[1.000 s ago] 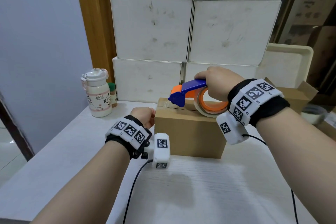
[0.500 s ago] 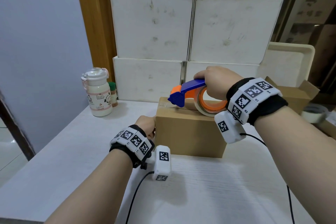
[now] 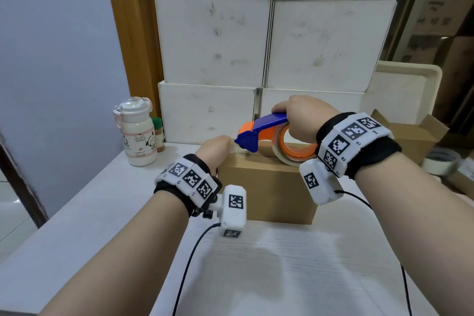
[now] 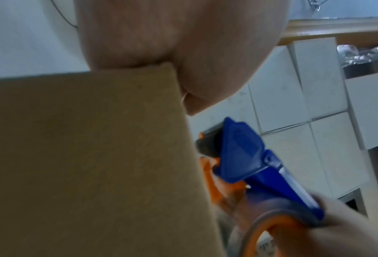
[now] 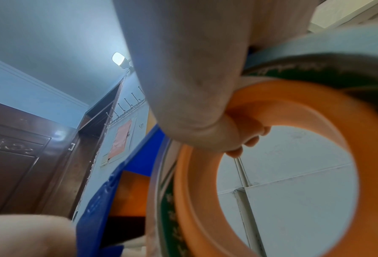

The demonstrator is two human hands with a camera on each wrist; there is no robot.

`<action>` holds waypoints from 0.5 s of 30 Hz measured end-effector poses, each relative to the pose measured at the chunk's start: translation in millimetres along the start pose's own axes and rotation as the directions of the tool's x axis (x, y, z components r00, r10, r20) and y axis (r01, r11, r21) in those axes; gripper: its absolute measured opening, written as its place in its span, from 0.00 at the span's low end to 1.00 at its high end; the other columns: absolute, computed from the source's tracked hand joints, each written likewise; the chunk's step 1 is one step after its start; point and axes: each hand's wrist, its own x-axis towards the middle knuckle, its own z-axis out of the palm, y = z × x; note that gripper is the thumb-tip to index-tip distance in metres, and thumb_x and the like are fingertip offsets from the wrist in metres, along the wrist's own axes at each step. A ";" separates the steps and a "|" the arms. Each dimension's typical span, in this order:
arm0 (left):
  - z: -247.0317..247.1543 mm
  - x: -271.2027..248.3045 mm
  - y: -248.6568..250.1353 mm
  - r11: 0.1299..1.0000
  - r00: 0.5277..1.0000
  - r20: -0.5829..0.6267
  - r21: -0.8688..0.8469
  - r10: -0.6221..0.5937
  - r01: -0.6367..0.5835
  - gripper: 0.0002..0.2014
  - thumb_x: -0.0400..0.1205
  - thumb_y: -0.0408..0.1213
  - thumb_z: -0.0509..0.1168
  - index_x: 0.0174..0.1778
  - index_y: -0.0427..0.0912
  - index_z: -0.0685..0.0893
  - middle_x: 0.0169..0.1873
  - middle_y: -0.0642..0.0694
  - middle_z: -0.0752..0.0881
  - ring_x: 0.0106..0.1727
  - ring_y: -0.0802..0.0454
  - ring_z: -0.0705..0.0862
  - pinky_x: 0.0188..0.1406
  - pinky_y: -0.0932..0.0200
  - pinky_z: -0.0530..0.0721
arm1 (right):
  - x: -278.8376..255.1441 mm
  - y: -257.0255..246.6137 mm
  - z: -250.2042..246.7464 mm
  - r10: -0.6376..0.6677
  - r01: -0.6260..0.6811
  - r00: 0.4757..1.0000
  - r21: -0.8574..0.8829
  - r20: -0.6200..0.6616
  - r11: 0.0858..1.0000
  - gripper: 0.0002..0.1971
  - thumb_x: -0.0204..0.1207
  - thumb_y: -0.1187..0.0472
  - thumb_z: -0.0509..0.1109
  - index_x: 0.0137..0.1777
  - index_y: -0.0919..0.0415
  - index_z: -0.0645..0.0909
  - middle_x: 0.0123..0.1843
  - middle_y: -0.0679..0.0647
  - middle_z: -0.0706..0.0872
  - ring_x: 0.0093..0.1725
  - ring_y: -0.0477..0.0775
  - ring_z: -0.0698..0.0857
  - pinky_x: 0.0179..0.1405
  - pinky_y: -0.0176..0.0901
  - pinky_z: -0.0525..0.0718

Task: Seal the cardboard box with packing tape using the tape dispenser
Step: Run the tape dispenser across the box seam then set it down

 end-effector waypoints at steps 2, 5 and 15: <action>4.4 2.4 -5.4 0.995 0.998 0.049 0.093 0.030 -0.034 0.09 0.87 0.37 0.52 0.55 0.42 0.76 0.44 0.44 0.76 0.52 0.49 0.72 0.57 0.52 0.73 | -0.9 0.1 1.2 0.000 0.000 1.000 0.003 -0.002 1.000 0.21 0.72 0.72 0.60 0.60 0.52 0.80 0.45 0.53 0.81 0.45 0.56 0.80 0.42 0.44 0.73; 5.2 5.6 -9.1 0.982 0.995 0.074 0.170 0.071 -0.083 0.08 0.87 0.37 0.52 0.52 0.43 0.76 0.50 0.42 0.75 0.52 0.49 0.73 0.64 0.46 0.75 | 0.0 0.8 1.6 0.002 -0.002 1.000 0.005 -0.006 1.000 0.21 0.72 0.72 0.60 0.61 0.52 0.80 0.46 0.54 0.82 0.45 0.57 0.80 0.42 0.44 0.74; -1.2 12.1 -9.1 0.967 0.995 0.094 0.251 0.029 -0.052 0.23 0.86 0.45 0.52 0.70 0.32 0.75 0.53 0.41 0.78 0.55 0.45 0.77 0.72 0.40 0.74 | -2.2 4.6 -2.7 -0.021 0.021 1.000 -0.063 -0.001 0.998 0.22 0.72 0.73 0.57 0.61 0.52 0.79 0.46 0.54 0.80 0.43 0.57 0.80 0.43 0.45 0.77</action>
